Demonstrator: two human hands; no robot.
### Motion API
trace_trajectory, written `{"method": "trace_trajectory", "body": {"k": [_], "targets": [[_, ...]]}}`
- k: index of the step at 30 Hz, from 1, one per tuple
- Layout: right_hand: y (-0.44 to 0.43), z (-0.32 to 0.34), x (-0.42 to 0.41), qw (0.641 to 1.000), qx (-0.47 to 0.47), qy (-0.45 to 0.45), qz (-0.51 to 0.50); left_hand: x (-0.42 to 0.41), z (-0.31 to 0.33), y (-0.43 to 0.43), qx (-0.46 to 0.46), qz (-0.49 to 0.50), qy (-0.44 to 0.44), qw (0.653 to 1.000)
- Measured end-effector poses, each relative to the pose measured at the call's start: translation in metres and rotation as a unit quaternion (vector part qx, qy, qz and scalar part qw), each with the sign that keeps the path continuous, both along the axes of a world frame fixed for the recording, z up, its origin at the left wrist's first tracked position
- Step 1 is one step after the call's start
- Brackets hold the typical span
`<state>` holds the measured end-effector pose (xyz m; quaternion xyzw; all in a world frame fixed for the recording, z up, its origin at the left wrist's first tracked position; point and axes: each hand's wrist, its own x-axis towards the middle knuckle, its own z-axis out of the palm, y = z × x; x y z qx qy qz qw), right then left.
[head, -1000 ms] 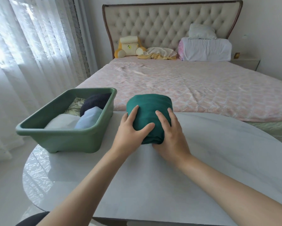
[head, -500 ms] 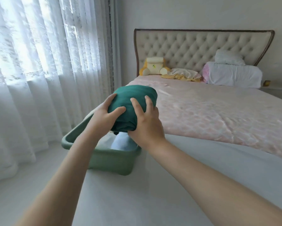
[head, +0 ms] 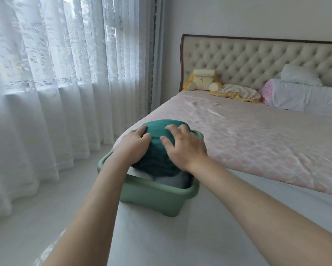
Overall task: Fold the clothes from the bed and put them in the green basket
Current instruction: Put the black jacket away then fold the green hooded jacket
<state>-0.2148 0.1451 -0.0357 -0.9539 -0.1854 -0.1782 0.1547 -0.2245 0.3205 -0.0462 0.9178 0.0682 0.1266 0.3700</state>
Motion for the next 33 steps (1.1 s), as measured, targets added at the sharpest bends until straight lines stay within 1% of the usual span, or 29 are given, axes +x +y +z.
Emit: {"method": "trace_trajectory", "body": {"k": [2,4,7,9,11,13,17,20,22,24,26,33], "targets": [[-0.003,0.008,0.013,0.999,0.001,-0.010,-0.032,0.002,0.007,-0.012,0.033,0.004,-0.011,0.999],[0.001,0.010,0.028,0.999,-0.024,0.000,-0.024,0.003,0.007,-0.025,0.057,0.000,-0.017,0.998],[0.005,0.000,0.041,0.989,-0.009,0.144,0.040,0.006,-0.001,-0.026,0.102,-0.007,-0.017,0.995],[0.005,-0.016,0.044,0.982,0.014,0.184,0.038,0.011,-0.006,-0.018,0.099,-0.040,-0.003,0.994],[0.006,-0.028,0.039,0.979,0.012,0.201,0.018,0.015,-0.011,-0.011,0.073,-0.071,0.004,0.995],[0.007,-0.033,0.035,0.978,-0.001,0.207,0.004,0.017,-0.016,-0.010,0.043,-0.082,0.002,0.996],[0.002,-0.018,0.029,0.980,-0.023,0.199,-0.011,0.020,-0.017,-0.006,0.041,-0.070,0.003,0.997],[0.001,-0.003,0.035,0.988,-0.053,0.140,-0.031,0.024,-0.014,-0.005,0.044,-0.099,0.005,0.994],[0.003,-0.003,0.039,0.991,-0.065,0.115,-0.032,0.025,-0.015,-0.006,0.037,-0.094,0.006,0.995],[0.002,-0.012,0.040,0.987,-0.032,0.155,-0.015,0.024,-0.017,-0.008,0.035,-0.086,0.006,0.996],[0.000,-0.019,0.041,0.984,-0.008,0.179,-0.011,0.026,-0.019,-0.007,0.051,-0.091,0.001,0.995],[-0.002,-0.027,0.042,0.983,0.022,0.182,-0.015,0.031,-0.022,-0.007,0.078,-0.089,0.002,0.993]]}}
